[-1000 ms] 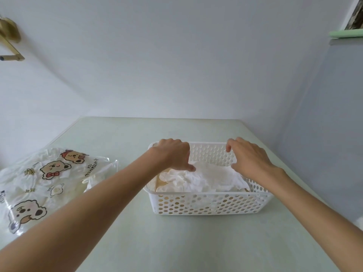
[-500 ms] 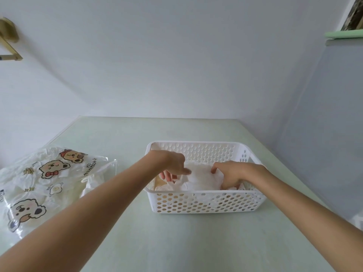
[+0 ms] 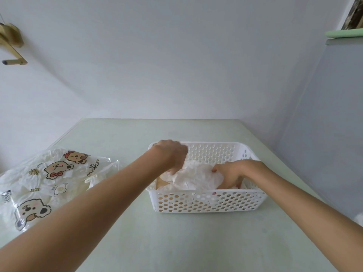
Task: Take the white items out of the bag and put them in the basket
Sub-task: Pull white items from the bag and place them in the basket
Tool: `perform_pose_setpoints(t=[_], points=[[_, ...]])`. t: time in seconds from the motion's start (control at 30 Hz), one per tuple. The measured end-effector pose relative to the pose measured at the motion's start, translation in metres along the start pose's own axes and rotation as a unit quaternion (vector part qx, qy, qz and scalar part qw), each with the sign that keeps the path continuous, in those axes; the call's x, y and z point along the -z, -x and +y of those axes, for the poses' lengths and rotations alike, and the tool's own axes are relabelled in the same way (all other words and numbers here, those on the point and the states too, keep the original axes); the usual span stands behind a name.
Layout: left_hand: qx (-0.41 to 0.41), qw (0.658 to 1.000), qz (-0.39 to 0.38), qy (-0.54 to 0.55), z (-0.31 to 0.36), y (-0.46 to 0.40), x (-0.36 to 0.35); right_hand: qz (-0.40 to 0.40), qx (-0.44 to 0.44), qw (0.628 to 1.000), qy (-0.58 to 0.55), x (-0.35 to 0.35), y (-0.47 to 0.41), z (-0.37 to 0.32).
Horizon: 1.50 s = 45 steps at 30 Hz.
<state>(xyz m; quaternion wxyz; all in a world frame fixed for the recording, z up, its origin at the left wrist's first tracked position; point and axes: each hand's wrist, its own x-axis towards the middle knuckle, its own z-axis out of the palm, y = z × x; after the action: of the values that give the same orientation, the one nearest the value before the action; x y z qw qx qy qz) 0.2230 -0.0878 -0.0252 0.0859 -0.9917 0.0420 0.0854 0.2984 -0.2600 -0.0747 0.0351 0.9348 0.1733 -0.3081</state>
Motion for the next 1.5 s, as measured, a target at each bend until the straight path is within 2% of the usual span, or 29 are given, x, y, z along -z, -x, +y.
perform_pose_setpoints(t=[0.07,0.1,0.13,0.17,0.23,0.3,0.37,0.57,0.7,0.77,0.87,0.97,1.07,1.17,1.23,1.33,1.43,1.5], points=[[-0.034,0.994,0.095,0.031,0.016,-0.002,0.007,-0.006,0.002,1.000,-0.004,0.008,0.006,-0.002],[-0.058,0.992,0.105,0.034,0.023,-0.003,0.009,0.005,0.012,1.000,0.004,0.013,0.011,-0.002],[-0.081,0.993,0.076,0.034,0.028,-0.006,0.008,0.031,0.028,0.999,0.011,0.019,0.017,-0.002],[-0.093,0.995,0.014,0.025,0.032,-0.009,0.005,0.067,0.048,0.997,0.010,0.024,0.023,-0.001],[-0.069,0.990,-0.120,-0.018,0.033,-0.014,-0.008,0.110,0.067,0.991,-0.021,0.028,0.028,0.004],[-0.033,0.982,-0.179,-0.045,0.027,-0.016,-0.021,0.075,0.056,0.995,-0.034,0.024,0.027,0.007],[-0.013,0.980,-0.196,-0.036,0.020,-0.013,-0.029,0.036,0.048,0.998,-0.023,0.015,0.024,0.008],[0.000,0.983,-0.182,-0.013,0.012,0.001,-0.040,0.048,0.052,0.997,-0.020,0.008,0.023,0.008],[0.004,0.978,-0.208,0.006,0.009,-0.007,-0.037,0.039,0.055,0.998,-0.016,0.010,0.024,0.009],[0.000,0.981,-0.190,0.026,0.006,-0.007,-0.029,0.038,0.067,0.997,-0.027,0.013,0.027,0.010],[-0.005,0.985,-0.125,0.116,-0.003,0.005,-0.016,0.070,0.091,0.992,-0.062,0.019,0.041,0.013],[-0.039,0.981,-0.002,0.189,-0.012,0.033,-0.006,0.147,0.119,0.978,-0.087,0.019,0.066,0.006],[-0.062,0.955,0.103,0.273,-0.023,0.076,-0.001,0.236,0.183,0.936,-0.183,0.006,0.085,-0.020],[-0.007,0.934,0.183,0.306,-0.054,0.121,-0.015,0.298,0.254,0.887,-0.247,-0.011,0.092,-0.068],[0.072,0.920,0.223,0.313,-0.079,0.143,-0.036,0.318,0.292,0.857,-0.281,-0.021,0.091,-0.101],[0.178,0.917,0.190,0.302,-0.110,0.162,-0.066,0.336,0.313,0.828,-0.321,-0.029,0.086,-0.135],[0.204,0.925,0.110,0.300,-0.132,0.168,-0.083,0.399,0.304,0.799,-0.331,-0.031,0.085,-0.165],[0.216,0.923,0.124,0.292,-0.139,0.165,-0.086,0.434,0.307,0.787,-0.313,-0.033,0.089,-0.187]])
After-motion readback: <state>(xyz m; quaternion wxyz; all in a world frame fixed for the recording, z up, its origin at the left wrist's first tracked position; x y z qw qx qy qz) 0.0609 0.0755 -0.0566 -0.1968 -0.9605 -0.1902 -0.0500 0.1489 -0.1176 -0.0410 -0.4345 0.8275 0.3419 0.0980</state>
